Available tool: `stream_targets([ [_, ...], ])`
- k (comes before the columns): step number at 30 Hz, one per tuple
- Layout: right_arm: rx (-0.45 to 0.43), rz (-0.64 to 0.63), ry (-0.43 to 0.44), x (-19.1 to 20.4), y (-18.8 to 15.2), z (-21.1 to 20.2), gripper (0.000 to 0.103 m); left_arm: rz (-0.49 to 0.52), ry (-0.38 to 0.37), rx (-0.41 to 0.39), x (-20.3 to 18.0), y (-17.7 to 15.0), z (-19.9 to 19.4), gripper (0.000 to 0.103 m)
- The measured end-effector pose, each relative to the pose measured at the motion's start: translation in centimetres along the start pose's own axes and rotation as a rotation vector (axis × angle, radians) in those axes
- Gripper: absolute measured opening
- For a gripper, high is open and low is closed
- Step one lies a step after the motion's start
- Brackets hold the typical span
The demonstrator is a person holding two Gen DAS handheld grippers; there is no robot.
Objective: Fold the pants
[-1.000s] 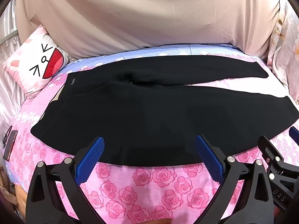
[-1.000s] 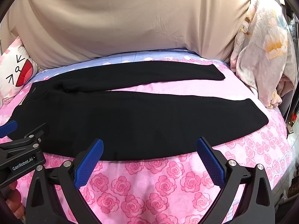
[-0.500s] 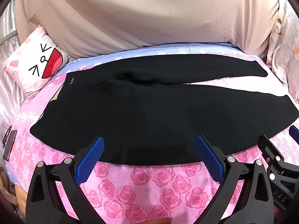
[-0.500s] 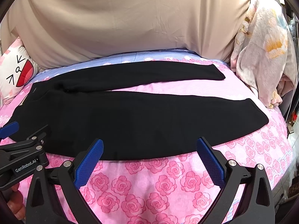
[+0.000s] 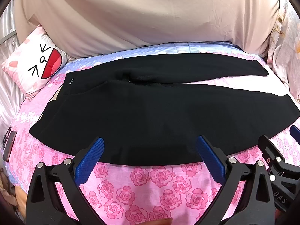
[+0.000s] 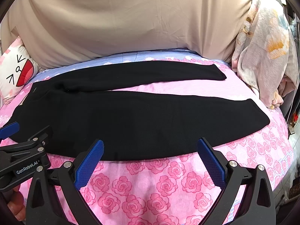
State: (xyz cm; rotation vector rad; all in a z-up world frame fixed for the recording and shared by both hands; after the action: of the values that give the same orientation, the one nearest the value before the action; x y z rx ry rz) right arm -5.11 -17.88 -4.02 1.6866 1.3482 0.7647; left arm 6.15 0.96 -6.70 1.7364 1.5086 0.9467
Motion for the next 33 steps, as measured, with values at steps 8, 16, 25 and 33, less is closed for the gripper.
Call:
stream_targets([
  [8,0.002,0.001,-0.002,0.09,0.06,0.01,0.098,0.002,0.001,0.0,-0.06,0.05,-0.02,0.097],
  [16,0.002,0.001,-0.001,0.09,0.04,0.03,0.098,0.003,0.0,-0.001,-0.13,0.13,-0.03,0.097],
  [25,0.003,0.0,-0.001,0.29,0.01,0.02,0.098,0.008,0.003,-0.001,-0.21,0.19,-0.04,0.097],
  [33,0.006,0.003,0.0,0.29,-0.16,0.0,0.098,0.014,0.008,0.003,-0.5,0.2,0.04,0.098],
])
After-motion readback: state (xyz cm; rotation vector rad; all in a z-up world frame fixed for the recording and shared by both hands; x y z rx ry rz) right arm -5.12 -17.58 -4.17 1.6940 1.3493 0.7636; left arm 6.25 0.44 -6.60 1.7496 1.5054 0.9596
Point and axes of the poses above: each gripper's, at about its wrist camera, not at the fingertips, and z roughly the way its jaws point, x to its left, y to its top, the point moved 8 cm from there along z, roughly the way its jaws point, and after that the axes turned 12 degrees about -x, right-handed, at the moved point
